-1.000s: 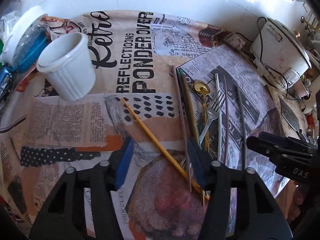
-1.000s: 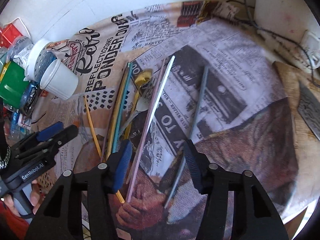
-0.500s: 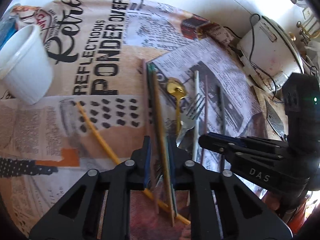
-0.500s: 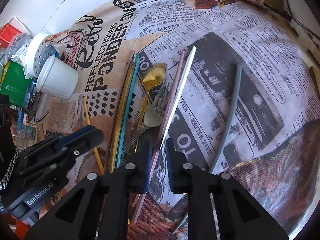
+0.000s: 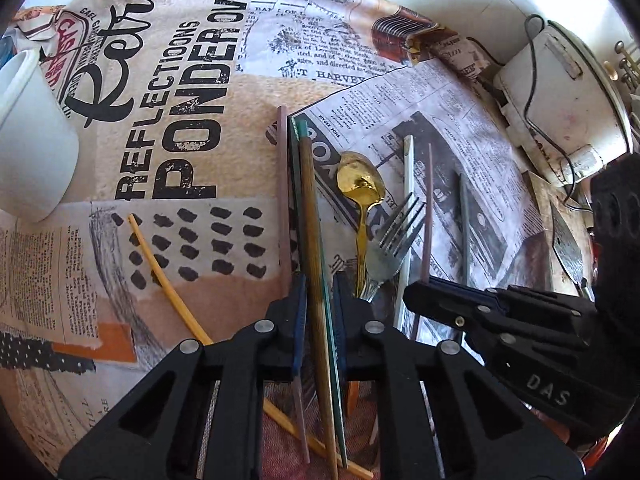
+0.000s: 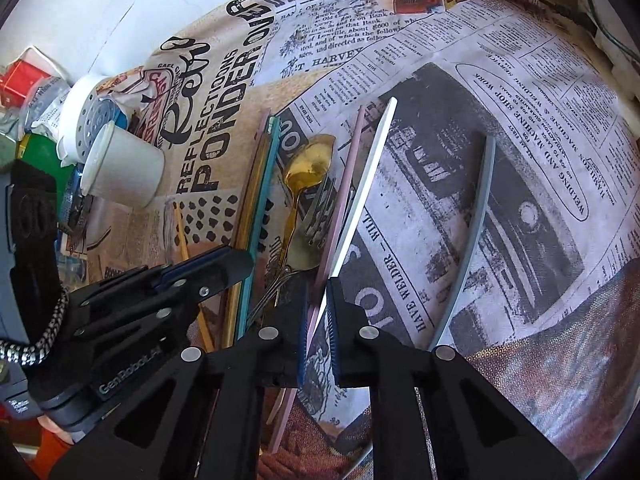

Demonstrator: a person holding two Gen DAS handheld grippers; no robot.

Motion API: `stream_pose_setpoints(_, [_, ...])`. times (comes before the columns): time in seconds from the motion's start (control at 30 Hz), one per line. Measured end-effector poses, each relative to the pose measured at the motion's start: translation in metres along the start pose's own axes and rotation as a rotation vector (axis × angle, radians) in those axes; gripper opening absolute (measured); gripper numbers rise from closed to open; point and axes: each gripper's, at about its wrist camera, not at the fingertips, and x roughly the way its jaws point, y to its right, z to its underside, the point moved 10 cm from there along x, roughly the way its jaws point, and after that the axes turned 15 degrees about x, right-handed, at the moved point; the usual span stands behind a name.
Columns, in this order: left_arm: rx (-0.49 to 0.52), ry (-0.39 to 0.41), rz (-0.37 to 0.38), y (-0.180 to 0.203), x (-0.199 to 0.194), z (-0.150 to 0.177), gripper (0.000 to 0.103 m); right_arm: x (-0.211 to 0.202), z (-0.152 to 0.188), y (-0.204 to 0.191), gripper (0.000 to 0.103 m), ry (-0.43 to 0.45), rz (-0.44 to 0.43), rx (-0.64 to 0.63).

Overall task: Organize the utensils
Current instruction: 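Grasp a brown chopstick with the left tool while the right tool grasps a pink stick, then lift both held sticks and carry them over the white cup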

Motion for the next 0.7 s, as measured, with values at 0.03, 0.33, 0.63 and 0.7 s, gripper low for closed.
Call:
stream_pose_setpoints(0.03, [-0.005,-0.005,0.000,-0.001,0.001,-0.001,0.012,0.000,-0.001,0.000,0.008,-0.002,0.000,0.001])
stream_pose_setpoints(0.33, [-0.057,-0.031,0.058,-0.007,0.008,-0.005,0.008,0.002,-0.002,0.000,0.008,-0.010,-0.010,0.019])
stream_pose_setpoints(0.63, [-0.008,0.026,0.046,-0.002,-0.022,-0.008,0.006,-0.016,-0.005,-0.006,0.005,0.046,-0.009,-0.002])
stream_pose_setpoints(0.7, [-0.002,0.040,0.043,0.000,-0.029,-0.008,0.006,-0.021,-0.006,-0.007,0.005,0.062,-0.008,-0.006])
